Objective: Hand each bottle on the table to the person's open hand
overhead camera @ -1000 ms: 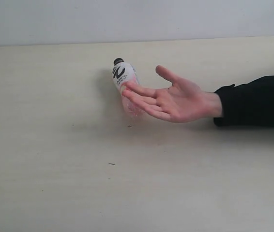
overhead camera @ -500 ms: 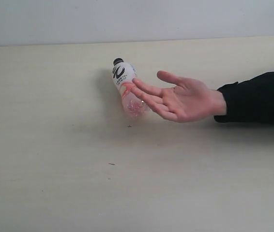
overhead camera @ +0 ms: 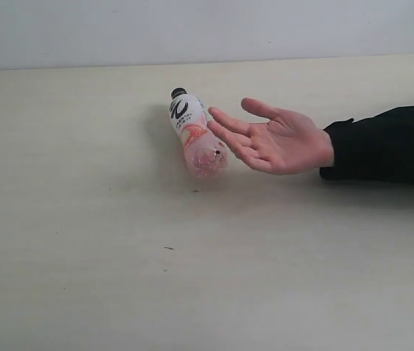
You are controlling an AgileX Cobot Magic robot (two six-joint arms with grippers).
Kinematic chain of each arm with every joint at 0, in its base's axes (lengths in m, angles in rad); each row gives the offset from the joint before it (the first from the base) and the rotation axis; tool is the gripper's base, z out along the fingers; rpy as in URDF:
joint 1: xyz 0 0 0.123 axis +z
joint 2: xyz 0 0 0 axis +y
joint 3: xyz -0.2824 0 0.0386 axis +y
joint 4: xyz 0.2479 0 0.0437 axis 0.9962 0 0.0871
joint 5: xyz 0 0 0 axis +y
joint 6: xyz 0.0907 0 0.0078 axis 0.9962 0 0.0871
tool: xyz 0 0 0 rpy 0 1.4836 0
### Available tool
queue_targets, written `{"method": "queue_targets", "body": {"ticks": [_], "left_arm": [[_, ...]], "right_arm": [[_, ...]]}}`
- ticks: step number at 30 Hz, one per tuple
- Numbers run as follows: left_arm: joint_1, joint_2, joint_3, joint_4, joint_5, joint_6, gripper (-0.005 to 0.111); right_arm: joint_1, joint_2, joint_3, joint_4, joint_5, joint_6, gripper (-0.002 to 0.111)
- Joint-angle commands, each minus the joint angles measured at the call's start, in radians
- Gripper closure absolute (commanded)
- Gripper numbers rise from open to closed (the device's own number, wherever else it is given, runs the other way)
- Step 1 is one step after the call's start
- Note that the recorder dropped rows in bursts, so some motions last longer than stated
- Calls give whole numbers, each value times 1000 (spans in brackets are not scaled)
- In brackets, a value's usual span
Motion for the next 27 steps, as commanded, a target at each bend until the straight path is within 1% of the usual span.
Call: {"method": "queue_targets", "body": {"ticks": [1,2,3,6,7,8,10,11,14,15,19,21,23,24,25,27], "left_arm": [[-16,121,-164,408,-80,-322,97],[-23,136,-189,408,-94,-342,93],[-28,149,-207,408,-121,-342,85],[-39,178,-264,408,-215,-294,56],[-41,187,-271,408,-253,-233,44],[-41,192,-276,408,-265,-181,37],[-41,196,-276,408,-281,-59,25],[-41,196,-276,408,-283,-12,23],[-42,202,-276,408,-329,22,23],[-47,202,-276,408,-322,29,23],[-75,198,-301,408,-222,94,23],[-79,192,-311,408,-198,168,26],[-79,184,-323,408,-156,213,34],[-79,177,-325,408,-125,228,43],[-79,171,-325,408,-93,237,53],[-79,161,-325,408,-26,266,80]], "right_arm": [[0,-1,2,0,-6,-6,108],[0,-1,2,0,-6,-6,108],[0,-1,2,0,-6,-6,108],[0,-1,2,0,-6,-6,108],[0,-1,2,0,-6,-6,108],[0,-1,2,0,-6,-6,108],[0,-1,2,0,-6,-6,108],[0,-1,2,0,-6,-6,108],[0,-1,2,0,-6,-6,108],[0,-1,2,0,-6,-6,108],[0,-1,2,0,-6,-6,108],[0,-1,2,0,-6,-6,108],[0,-1,2,0,-6,-6,108],[0,-1,2,0,-8,-6,108],[0,-1,2,0,-10,-6,108],[0,-1,2,0,-13,-6,108]]}}
